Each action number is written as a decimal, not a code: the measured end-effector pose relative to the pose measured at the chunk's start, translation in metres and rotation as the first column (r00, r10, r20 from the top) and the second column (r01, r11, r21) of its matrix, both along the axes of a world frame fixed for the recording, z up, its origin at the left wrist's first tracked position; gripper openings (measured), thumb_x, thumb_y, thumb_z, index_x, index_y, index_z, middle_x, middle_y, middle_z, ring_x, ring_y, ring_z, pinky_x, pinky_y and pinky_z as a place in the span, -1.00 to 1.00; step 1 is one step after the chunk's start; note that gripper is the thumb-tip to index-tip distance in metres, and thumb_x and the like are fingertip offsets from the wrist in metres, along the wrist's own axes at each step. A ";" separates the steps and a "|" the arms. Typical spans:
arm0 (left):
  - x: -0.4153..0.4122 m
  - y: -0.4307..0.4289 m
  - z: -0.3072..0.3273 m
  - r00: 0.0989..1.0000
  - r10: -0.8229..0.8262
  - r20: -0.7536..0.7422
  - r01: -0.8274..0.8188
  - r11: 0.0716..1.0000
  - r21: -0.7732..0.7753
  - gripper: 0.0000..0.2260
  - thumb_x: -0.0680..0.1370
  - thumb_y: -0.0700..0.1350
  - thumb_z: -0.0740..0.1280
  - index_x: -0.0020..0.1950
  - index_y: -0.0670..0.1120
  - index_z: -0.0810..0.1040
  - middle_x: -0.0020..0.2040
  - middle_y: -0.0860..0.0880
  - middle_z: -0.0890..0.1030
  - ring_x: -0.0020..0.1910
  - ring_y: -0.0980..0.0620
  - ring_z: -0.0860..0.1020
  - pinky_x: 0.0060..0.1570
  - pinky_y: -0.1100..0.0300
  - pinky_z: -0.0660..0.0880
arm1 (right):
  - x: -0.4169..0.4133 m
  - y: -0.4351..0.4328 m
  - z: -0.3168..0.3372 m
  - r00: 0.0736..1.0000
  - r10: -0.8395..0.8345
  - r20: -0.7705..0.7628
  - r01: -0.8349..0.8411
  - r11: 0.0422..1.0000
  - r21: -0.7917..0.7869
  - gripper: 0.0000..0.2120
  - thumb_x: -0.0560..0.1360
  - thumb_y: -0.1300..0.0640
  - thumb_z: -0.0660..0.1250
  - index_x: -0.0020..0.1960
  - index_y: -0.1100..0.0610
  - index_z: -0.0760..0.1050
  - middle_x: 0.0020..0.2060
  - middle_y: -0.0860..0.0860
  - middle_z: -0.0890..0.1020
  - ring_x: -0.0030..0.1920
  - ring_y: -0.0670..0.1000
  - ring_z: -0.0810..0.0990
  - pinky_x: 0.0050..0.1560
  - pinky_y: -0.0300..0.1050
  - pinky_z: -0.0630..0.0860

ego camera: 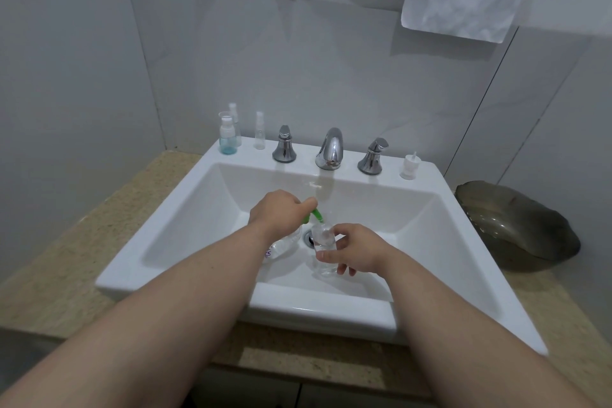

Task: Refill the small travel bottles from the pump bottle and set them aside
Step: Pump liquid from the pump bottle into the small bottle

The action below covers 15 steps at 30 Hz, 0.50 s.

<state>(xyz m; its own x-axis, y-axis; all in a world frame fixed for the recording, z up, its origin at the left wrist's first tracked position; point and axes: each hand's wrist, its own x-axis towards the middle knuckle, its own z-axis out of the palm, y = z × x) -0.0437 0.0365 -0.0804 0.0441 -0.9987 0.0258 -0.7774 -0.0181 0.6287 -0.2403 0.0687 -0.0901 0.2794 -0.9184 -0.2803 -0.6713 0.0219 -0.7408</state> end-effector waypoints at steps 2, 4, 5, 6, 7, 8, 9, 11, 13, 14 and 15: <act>0.002 -0.001 -0.001 1.000 -0.001 0.001 0.001 1.000 -0.011 -0.50 0.49 0.33 0.17 -0.33 -0.05 0.56 -0.35 0.00 0.57 -0.28 -0.04 0.53 -0.22 0.12 0.43 | 0.000 -0.001 0.000 1.000 -0.002 0.009 0.002 1.000 0.002 -0.63 0.49 0.00 0.56 0.21 0.03 0.53 -0.22 -0.09 0.70 -0.37 -0.07 0.65 -0.37 -0.22 0.50; 0.004 0.000 -0.002 1.000 -0.007 -0.019 0.006 1.000 -0.007 -0.40 0.53 0.42 0.16 -0.31 -0.05 0.62 -0.29 0.01 0.65 -0.23 -0.01 0.58 -0.16 0.11 0.46 | -0.001 -0.001 0.000 1.000 -0.001 0.019 0.001 1.000 0.001 -0.66 0.49 0.00 0.56 0.18 0.03 0.53 -0.18 -0.07 0.72 -0.36 -0.06 0.65 -0.36 -0.21 0.52; 0.005 0.000 -0.003 1.000 -0.013 -0.024 0.013 1.000 -0.005 -0.37 0.52 0.47 0.13 -0.30 -0.02 0.64 -0.27 0.03 0.66 -0.20 0.00 0.60 -0.11 0.09 0.48 | -0.001 -0.001 -0.001 1.000 -0.001 0.021 0.001 1.000 -0.002 -0.67 0.49 0.01 0.56 0.17 0.02 0.53 -0.17 -0.07 0.73 -0.35 -0.06 0.65 -0.36 -0.21 0.52; 0.006 0.000 -0.003 0.999 -0.021 -0.027 0.021 1.000 -0.005 -0.35 0.51 0.52 0.10 -0.28 0.01 0.66 -0.25 0.05 0.67 -0.17 0.02 0.61 -0.07 0.07 0.51 | -0.001 -0.001 -0.001 1.000 -0.001 0.022 0.002 1.000 -0.004 -0.67 0.49 0.01 0.56 0.17 0.01 0.53 -0.16 -0.06 0.73 -0.35 -0.06 0.65 -0.36 -0.20 0.52; 0.007 0.001 -0.003 0.999 -0.024 -0.029 0.024 1.000 -0.006 -0.33 0.49 0.55 0.08 -0.27 0.03 0.67 -0.23 0.06 0.69 -0.15 0.03 0.62 -0.04 0.07 0.53 | -0.001 -0.002 -0.001 1.000 -0.002 0.023 0.002 1.000 -0.006 -0.66 0.49 0.01 0.56 0.18 0.02 0.53 -0.15 -0.06 0.73 -0.35 -0.06 0.66 -0.36 -0.20 0.52; 0.007 0.001 -0.003 0.999 -0.023 -0.034 0.023 1.000 -0.007 -0.30 0.48 0.57 0.05 -0.26 0.03 0.67 -0.20 0.07 0.70 -0.14 0.03 0.62 -0.02 0.06 0.53 | -0.001 -0.002 -0.001 1.000 -0.002 0.023 0.002 1.000 -0.010 -0.65 0.49 0.01 0.55 0.20 0.02 0.53 -0.14 -0.05 0.73 -0.35 -0.06 0.66 -0.36 -0.19 0.52; 0.007 0.001 -0.003 0.999 -0.019 -0.038 0.019 1.000 -0.005 -0.28 0.48 0.57 0.03 -0.25 0.03 0.67 -0.18 0.06 0.71 -0.13 0.03 0.62 -0.02 0.06 0.53 | -0.001 -0.002 -0.002 1.000 -0.002 0.023 0.002 1.000 -0.012 -0.64 0.49 0.00 0.55 0.21 0.03 0.52 -0.13 -0.04 0.73 -0.35 -0.05 0.66 -0.36 -0.19 0.52; 0.006 0.001 -0.002 0.999 -0.015 -0.042 0.015 1.000 -0.001 -0.26 0.47 0.59 -0.01 -0.26 0.02 0.67 -0.16 0.05 0.72 -0.12 0.02 0.62 -0.01 0.05 0.54 | -0.001 -0.003 -0.002 1.000 -0.004 0.028 0.005 1.000 -0.013 -0.66 0.50 0.01 0.55 0.19 0.01 0.52 -0.11 -0.03 0.74 -0.34 -0.05 0.66 -0.35 -0.18 0.52; 0.006 0.001 -0.002 0.999 -0.014 -0.037 0.014 1.000 0.002 -0.27 0.48 0.57 0.00 -0.25 0.02 0.67 -0.16 0.05 0.72 -0.12 0.02 0.62 -0.01 0.06 0.53 | -0.001 -0.002 -0.001 0.999 -0.006 0.035 0.007 1.000 -0.010 -0.69 0.50 0.01 0.55 0.15 -0.02 0.50 -0.10 -0.02 0.74 -0.34 -0.04 0.66 -0.36 -0.18 0.51; 0.006 0.001 -0.002 0.999 -0.012 -0.033 0.012 1.000 0.002 -0.29 0.49 0.56 0.02 -0.24 0.02 0.67 -0.16 0.05 0.72 -0.12 0.02 0.62 -0.01 0.07 0.53 | -0.001 -0.002 -0.001 0.999 -0.006 0.036 0.007 1.000 -0.011 -0.70 0.50 0.01 0.55 0.14 -0.02 0.50 -0.10 -0.02 0.74 -0.34 -0.04 0.65 -0.36 -0.18 0.51; 0.006 0.001 -0.002 0.999 -0.011 -0.035 0.011 1.000 0.005 -0.31 0.49 0.55 0.05 -0.24 0.02 0.67 -0.16 0.06 0.72 -0.11 0.02 0.62 -0.01 0.07 0.52 | -0.001 -0.002 -0.001 0.999 -0.007 0.038 0.008 1.000 -0.012 -0.69 0.50 0.01 0.55 0.15 -0.01 0.51 -0.10 -0.02 0.74 -0.34 -0.04 0.65 -0.37 -0.18 0.51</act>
